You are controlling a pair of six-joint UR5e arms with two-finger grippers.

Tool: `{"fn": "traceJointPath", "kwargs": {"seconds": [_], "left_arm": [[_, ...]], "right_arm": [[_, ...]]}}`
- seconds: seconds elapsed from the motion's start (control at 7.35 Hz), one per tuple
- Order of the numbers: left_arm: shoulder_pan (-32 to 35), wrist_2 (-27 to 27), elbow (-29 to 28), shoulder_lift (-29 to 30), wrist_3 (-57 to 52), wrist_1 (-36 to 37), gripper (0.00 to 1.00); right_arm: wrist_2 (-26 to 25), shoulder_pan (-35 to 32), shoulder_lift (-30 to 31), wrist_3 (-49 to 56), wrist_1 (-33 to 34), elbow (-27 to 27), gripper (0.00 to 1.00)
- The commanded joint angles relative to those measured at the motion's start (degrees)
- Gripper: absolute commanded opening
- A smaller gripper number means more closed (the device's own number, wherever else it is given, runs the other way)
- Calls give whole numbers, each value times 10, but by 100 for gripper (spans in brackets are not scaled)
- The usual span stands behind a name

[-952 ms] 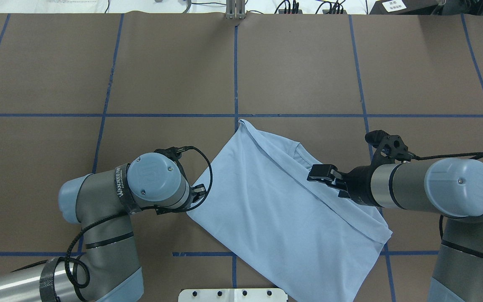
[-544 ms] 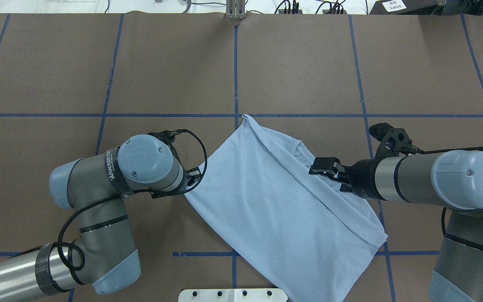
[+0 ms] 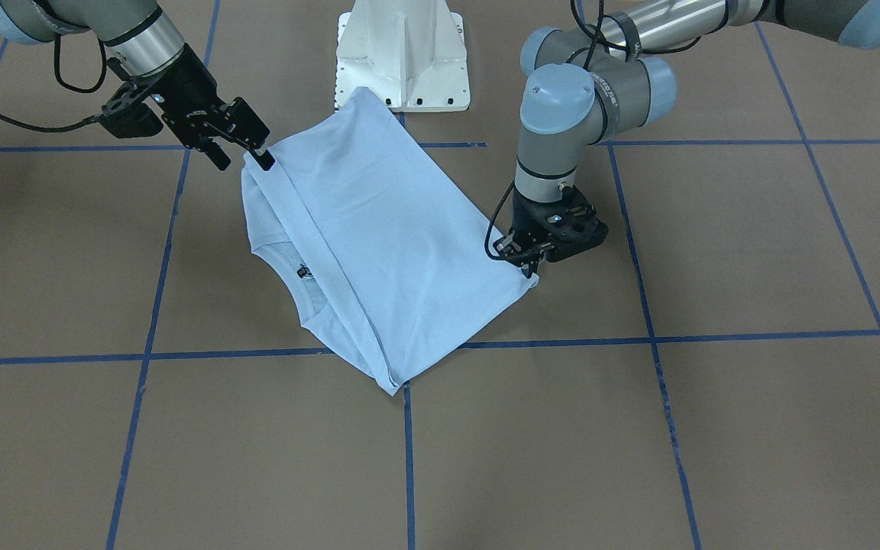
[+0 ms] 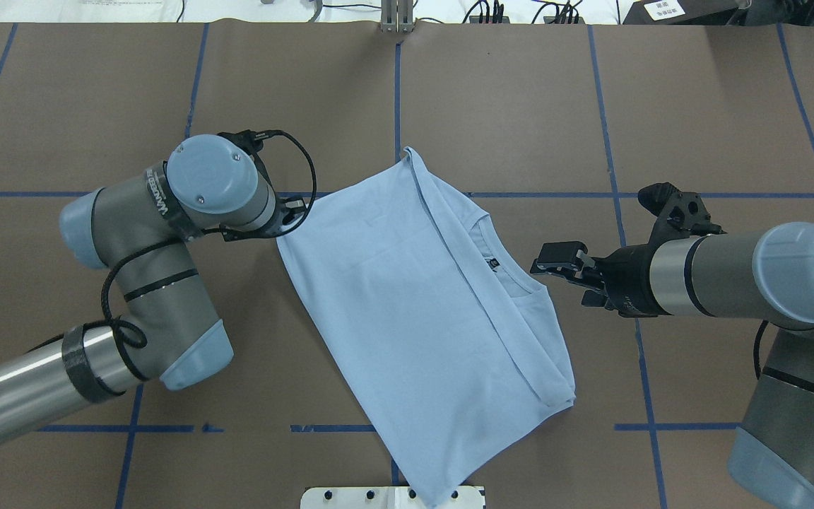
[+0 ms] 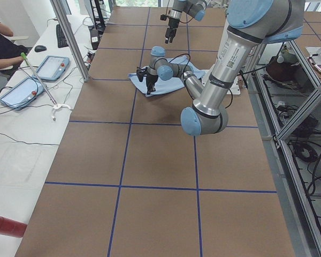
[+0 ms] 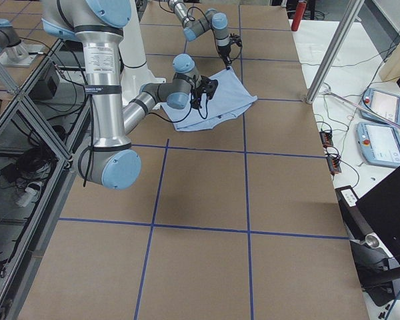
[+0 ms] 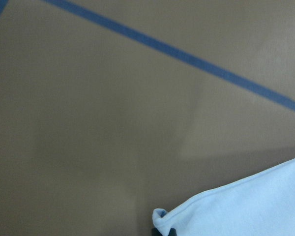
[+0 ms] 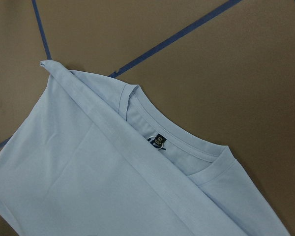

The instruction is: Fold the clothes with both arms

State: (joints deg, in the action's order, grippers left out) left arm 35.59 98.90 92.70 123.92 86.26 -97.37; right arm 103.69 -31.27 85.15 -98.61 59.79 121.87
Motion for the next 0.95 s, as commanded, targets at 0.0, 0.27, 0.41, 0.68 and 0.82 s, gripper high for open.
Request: {"fn": "traceJointPath", "kwargs": {"seconds": [0.0,0.27,0.41,0.68,0.82], "left_arm": [[60,-5,-129,57,-55,-96,0],[83,-6,-232,125,-93,-156,0],[83,-24,-284,159,-93,-202,0],[83,-56,-349,188,-111,-267,0],[83,-57,-357,188,-123,-272,0]], "right_arm": [[2,-2,-9,0,0,-1,100],[2,-3,-8,0,0,-3,100],[3,-3,-8,0,0,-3,100],[2,-3,-8,0,-1,-3,100],[2,-3,-8,0,0,-3,100]]}}
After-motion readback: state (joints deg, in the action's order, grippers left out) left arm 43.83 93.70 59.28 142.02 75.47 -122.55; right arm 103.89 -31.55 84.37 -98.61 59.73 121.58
